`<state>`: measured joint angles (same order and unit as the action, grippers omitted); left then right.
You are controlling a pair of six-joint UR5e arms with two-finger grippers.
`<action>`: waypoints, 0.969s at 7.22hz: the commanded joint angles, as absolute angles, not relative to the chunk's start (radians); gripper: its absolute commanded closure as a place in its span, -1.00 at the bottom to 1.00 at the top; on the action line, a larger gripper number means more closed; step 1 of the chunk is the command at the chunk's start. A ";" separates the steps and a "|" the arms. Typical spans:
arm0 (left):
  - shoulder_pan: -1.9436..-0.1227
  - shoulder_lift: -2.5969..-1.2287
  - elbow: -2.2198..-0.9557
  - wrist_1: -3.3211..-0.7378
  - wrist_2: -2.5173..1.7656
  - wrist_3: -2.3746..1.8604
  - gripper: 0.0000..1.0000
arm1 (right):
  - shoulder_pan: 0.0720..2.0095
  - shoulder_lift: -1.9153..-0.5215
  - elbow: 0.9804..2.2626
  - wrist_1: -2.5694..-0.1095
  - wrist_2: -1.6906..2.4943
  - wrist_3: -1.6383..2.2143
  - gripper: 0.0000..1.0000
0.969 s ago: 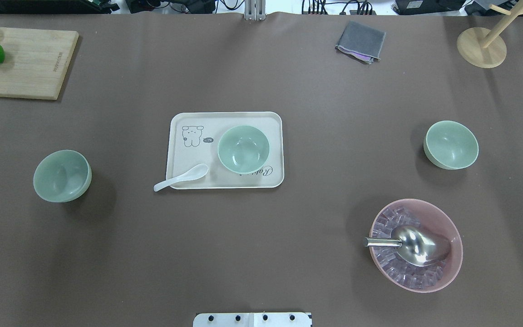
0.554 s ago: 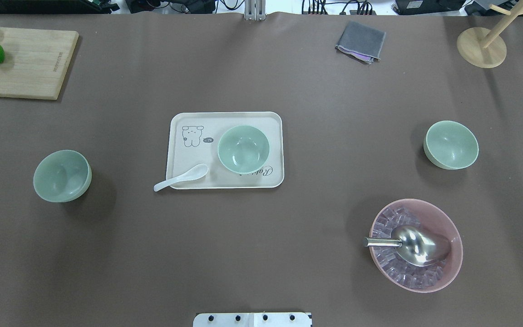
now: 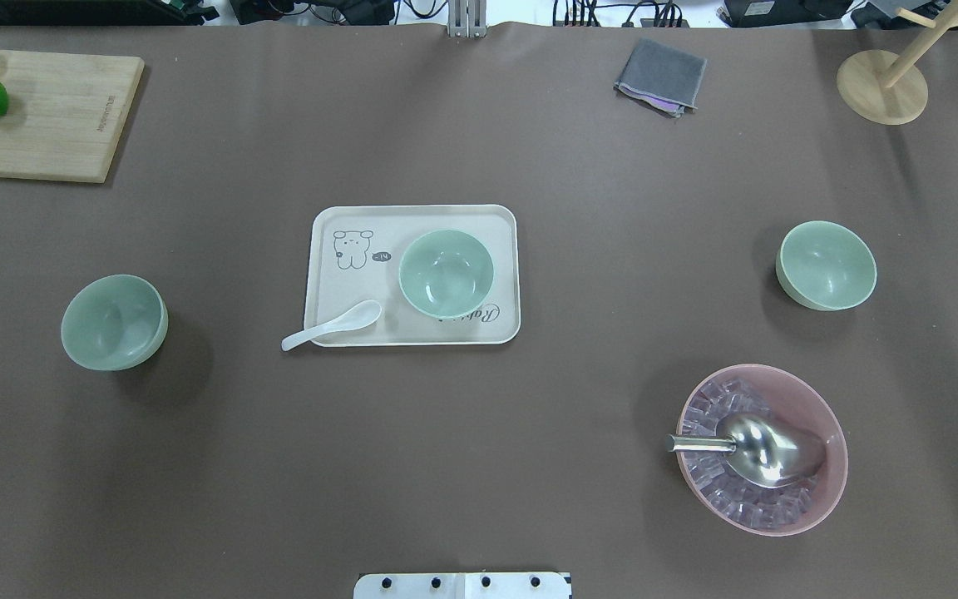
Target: Stack green bowls together
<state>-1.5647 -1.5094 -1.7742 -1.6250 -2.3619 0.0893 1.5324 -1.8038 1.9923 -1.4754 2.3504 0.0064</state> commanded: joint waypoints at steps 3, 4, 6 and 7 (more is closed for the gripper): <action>-1.565 -1.545 -1.700 -1.916 -2.364 0.041 -0.97 | 1.532 -1.825 1.939 -1.342 2.350 -0.003 -1.00; -1.565 -1.545 -1.706 -1.916 -2.364 0.041 -0.97 | 1.532 -1.824 1.924 -1.338 2.350 0.000 -1.00; -1.554 -1.546 -1.721 -1.989 -2.365 -0.007 -0.97 | 1.531 -1.821 1.928 -1.338 2.333 0.008 -1.00; -1.498 -1.548 -1.724 -1.988 -2.365 -0.008 -0.97 | 1.523 -1.812 1.930 -1.339 2.339 0.056 -1.00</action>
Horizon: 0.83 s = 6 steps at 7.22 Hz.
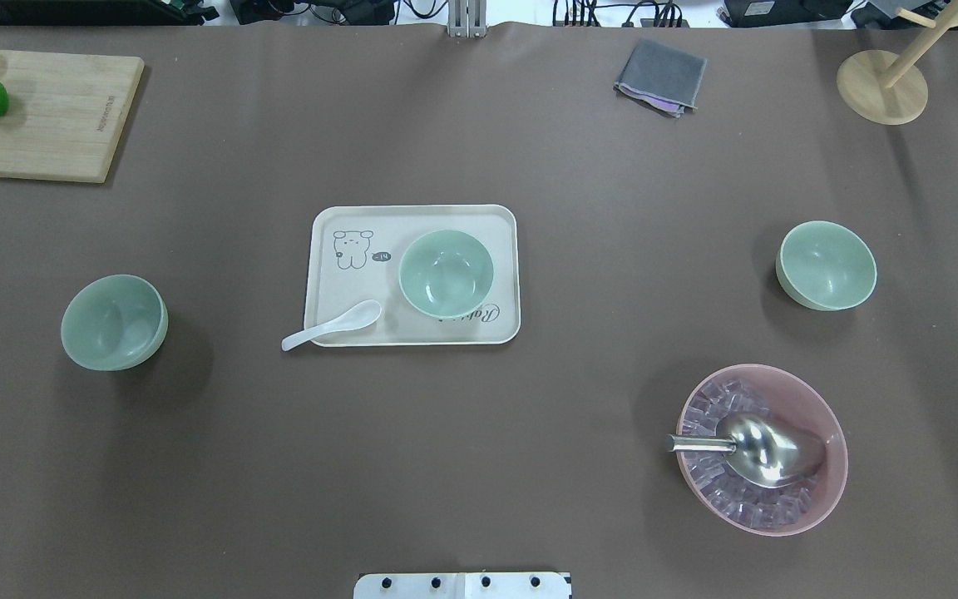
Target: Stack green bowls together
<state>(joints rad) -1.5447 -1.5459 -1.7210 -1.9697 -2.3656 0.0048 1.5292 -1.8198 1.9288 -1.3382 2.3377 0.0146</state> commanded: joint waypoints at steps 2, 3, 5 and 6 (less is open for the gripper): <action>-1.462 -1.532 -1.718 -2.009 -2.367 -0.191 -0.97 | 1.473 -1.776 1.940 -1.339 2.355 0.204 -1.00; -1.422 -1.534 -1.717 -2.025 -2.367 -0.245 -0.97 | 1.438 -1.747 1.942 -1.339 2.353 0.292 -0.99; -1.303 -1.534 -1.729 -2.113 -2.356 -0.471 -0.97 | 1.305 -1.743 1.963 -1.269 2.288 0.534 -0.96; -1.236 -1.523 -1.726 -2.188 -2.335 -0.579 -0.97 | 1.261 -1.743 1.963 -1.243 2.264 0.604 -0.96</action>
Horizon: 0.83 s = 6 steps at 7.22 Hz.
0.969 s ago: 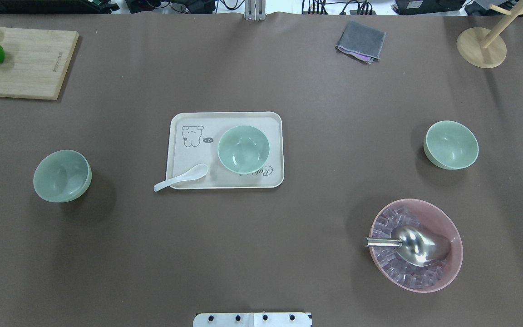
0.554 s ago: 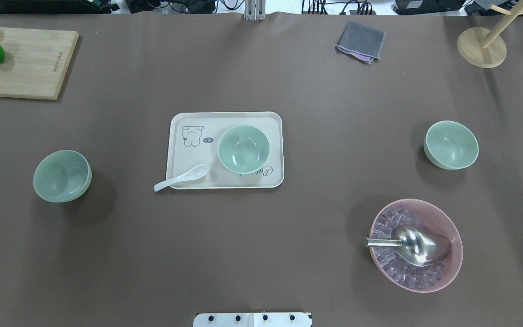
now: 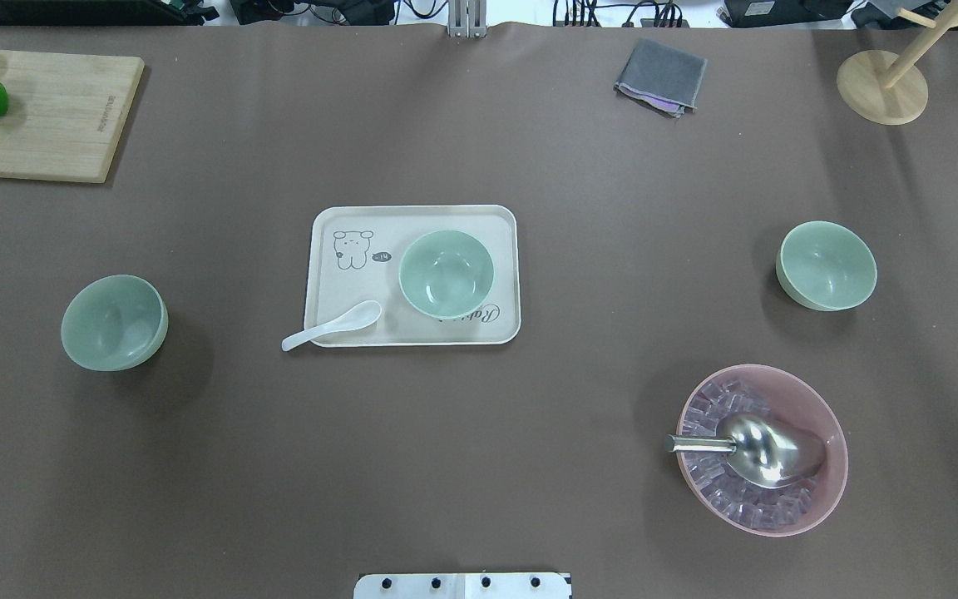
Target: Stack green bowls together
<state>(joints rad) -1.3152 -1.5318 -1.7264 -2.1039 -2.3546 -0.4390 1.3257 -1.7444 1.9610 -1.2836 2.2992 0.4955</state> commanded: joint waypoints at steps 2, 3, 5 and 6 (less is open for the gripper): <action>-1.098 -1.534 -1.735 -2.201 -2.206 -0.729 -0.97 | 1.244 -1.744 1.963 -1.221 2.260 0.615 -0.98; -1.027 -1.532 -1.736 -2.201 -2.159 -0.768 -0.97 | 1.244 -1.744 1.963 -1.212 2.264 0.615 -0.99; -0.944 -1.532 -1.733 -2.201 -2.109 -0.792 -0.95 | 1.243 -1.750 1.960 -1.186 2.261 0.615 -0.99; -0.918 -1.526 -1.733 -2.201 -2.099 -0.790 -0.70 | 1.244 -1.752 1.959 -1.186 2.260 0.615 -0.99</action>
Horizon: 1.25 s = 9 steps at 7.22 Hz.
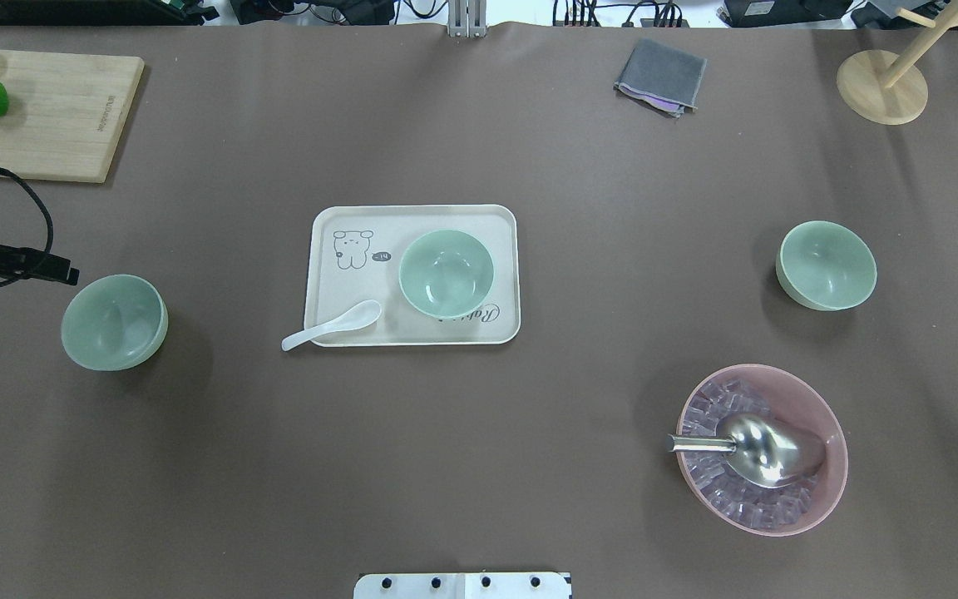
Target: Stack green bowls together
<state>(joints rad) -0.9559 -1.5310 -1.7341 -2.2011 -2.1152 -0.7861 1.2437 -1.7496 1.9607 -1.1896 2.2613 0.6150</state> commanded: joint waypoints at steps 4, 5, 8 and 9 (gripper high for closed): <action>-0.888 -1.520 -1.736 -2.201 -2.094 -0.788 0.13 | 1.243 -1.752 1.956 -1.186 2.235 0.614 -0.99; -0.888 -1.513 -1.738 -2.201 -2.094 -0.782 0.18 | 1.243 -1.753 1.956 -1.186 2.237 0.614 -0.99; -0.888 -1.497 -1.749 -2.201 -2.094 -0.775 0.33 | 1.244 -1.753 1.956 -1.184 2.237 0.614 -0.99; -0.887 -1.497 -1.749 -2.201 -2.094 -0.775 0.40 | 1.244 -1.753 1.956 -1.184 2.237 0.614 -0.99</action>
<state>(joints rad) -0.8877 -1.4990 -1.7478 -2.2013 -2.0943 -0.7757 1.2440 -1.7533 1.9559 -1.1847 2.2364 0.6136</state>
